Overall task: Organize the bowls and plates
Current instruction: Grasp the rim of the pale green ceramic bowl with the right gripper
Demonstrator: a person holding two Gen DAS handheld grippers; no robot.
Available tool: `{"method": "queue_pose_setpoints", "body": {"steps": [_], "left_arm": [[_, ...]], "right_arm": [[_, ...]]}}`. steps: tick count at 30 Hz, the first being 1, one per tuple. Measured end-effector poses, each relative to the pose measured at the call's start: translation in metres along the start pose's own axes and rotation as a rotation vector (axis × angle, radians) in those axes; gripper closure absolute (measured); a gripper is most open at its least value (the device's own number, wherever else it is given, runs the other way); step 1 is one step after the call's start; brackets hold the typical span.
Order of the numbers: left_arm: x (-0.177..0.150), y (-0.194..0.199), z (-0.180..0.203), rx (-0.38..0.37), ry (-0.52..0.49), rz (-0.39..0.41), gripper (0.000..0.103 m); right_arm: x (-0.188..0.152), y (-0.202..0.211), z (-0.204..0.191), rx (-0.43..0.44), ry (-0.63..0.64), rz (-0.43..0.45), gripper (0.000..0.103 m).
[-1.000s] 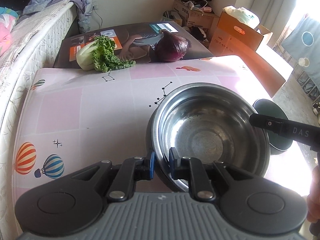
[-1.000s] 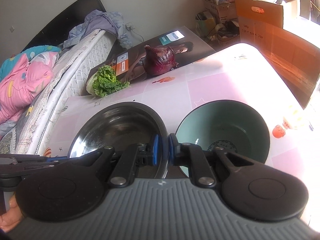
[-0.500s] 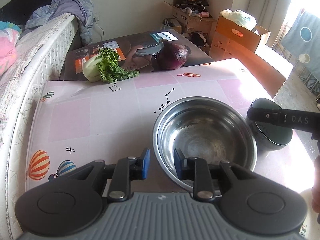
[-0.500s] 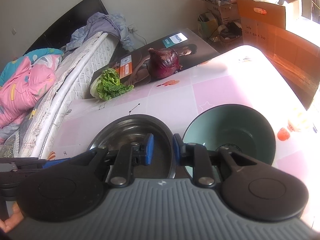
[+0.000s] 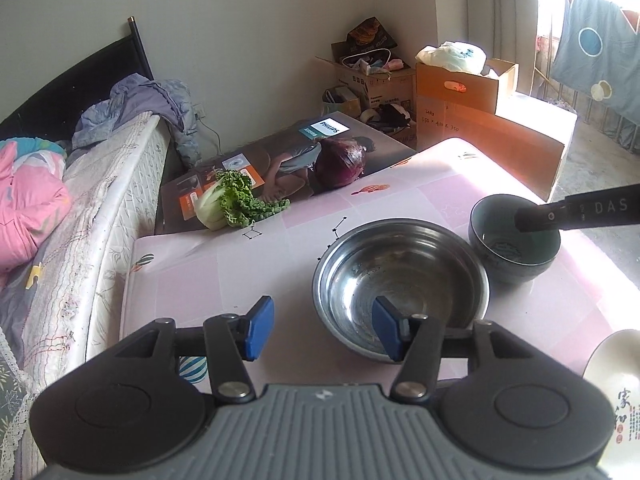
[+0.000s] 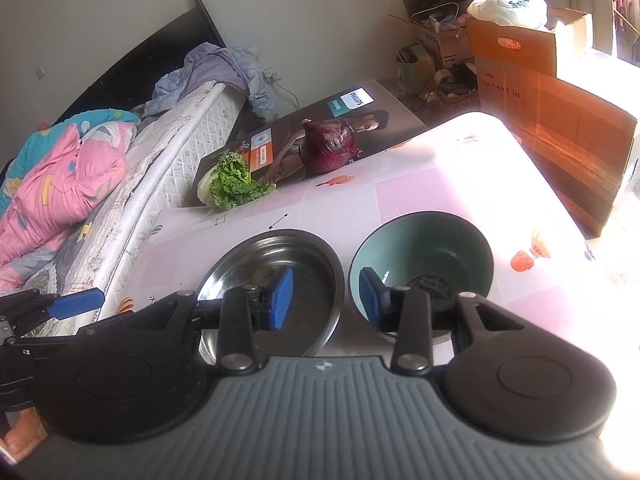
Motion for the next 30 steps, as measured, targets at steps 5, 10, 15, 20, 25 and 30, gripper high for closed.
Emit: {"method": "queue_pose_setpoints", "body": {"steps": [5,10,15,20,25,30], "left_arm": [[0.001,-0.007,0.015,-0.068,0.028,-0.031,0.047],[0.013,-0.025,0.047,-0.164,0.038,-0.060,0.047],[0.041,-0.056,0.085,-0.193,-0.012,-0.068,0.047],[0.068,-0.091,0.108,-0.215,0.011,-0.093,0.060],[0.078,-0.124,0.130,-0.191,-0.038,-0.133,0.075],[0.074,-0.143,0.140,-0.174,-0.050,-0.181,0.086]], "right_arm": [[-0.002,0.020,0.025,-0.023,-0.028,0.009,0.062],[-0.002,0.029,0.058,-0.047,-0.083,0.017,0.062],[-0.008,0.023,0.087,-0.053,-0.123,-0.005,0.062],[-0.011,0.004,0.104,-0.060,-0.152,-0.022,0.066],[-0.012,-0.014,0.120,-0.044,-0.202,-0.041,0.069],[-0.016,-0.033,0.128,-0.008,-0.239,-0.074,0.077]]}}
Point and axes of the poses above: each gripper's, at about its wrist camera, not at the fingertips, and y roughly against the way its jaws point, z to its right, x to its top, the point moved 8 cm from there along -y, roughly the way its jaws point, and after that the axes turned 2 degrees about -x, right-handed, at the moved point
